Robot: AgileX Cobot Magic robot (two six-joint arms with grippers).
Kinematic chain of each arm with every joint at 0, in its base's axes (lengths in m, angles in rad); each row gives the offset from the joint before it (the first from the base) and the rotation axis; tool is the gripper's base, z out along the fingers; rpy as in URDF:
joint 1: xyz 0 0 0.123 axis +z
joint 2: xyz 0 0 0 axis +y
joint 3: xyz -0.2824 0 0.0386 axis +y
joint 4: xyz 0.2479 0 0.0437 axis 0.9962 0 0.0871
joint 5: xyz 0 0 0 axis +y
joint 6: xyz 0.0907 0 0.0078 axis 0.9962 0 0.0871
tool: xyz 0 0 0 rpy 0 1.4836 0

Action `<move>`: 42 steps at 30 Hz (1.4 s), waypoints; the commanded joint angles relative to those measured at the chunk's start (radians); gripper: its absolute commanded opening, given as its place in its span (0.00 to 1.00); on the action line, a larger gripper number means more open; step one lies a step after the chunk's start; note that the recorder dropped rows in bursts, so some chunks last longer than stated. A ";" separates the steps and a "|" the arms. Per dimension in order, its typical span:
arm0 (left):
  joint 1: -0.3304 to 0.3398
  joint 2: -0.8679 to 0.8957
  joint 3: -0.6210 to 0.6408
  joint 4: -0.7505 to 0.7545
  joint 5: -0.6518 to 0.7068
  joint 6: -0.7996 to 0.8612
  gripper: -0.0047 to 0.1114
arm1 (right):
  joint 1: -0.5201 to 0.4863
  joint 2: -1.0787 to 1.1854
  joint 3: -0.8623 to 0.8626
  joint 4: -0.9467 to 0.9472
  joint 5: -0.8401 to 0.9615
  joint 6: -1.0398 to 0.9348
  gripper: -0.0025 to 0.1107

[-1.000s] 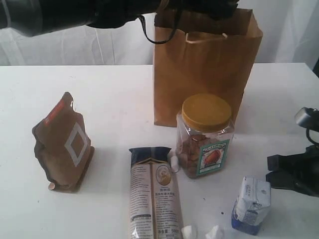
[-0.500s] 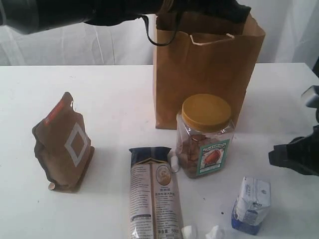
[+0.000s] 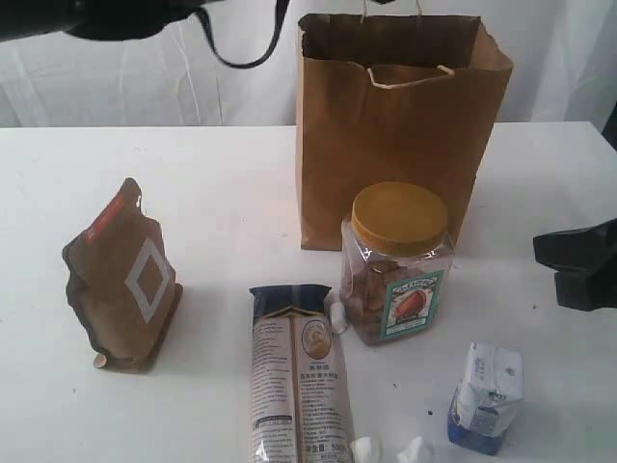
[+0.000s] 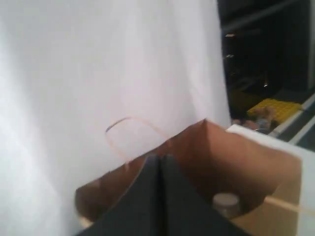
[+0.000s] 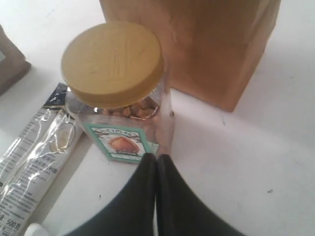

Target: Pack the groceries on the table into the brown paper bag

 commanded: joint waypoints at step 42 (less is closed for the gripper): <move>-0.002 -1.114 1.062 -0.713 0.726 0.667 0.04 | 0.365 0.388 -0.002 0.529 -0.211 -0.515 0.95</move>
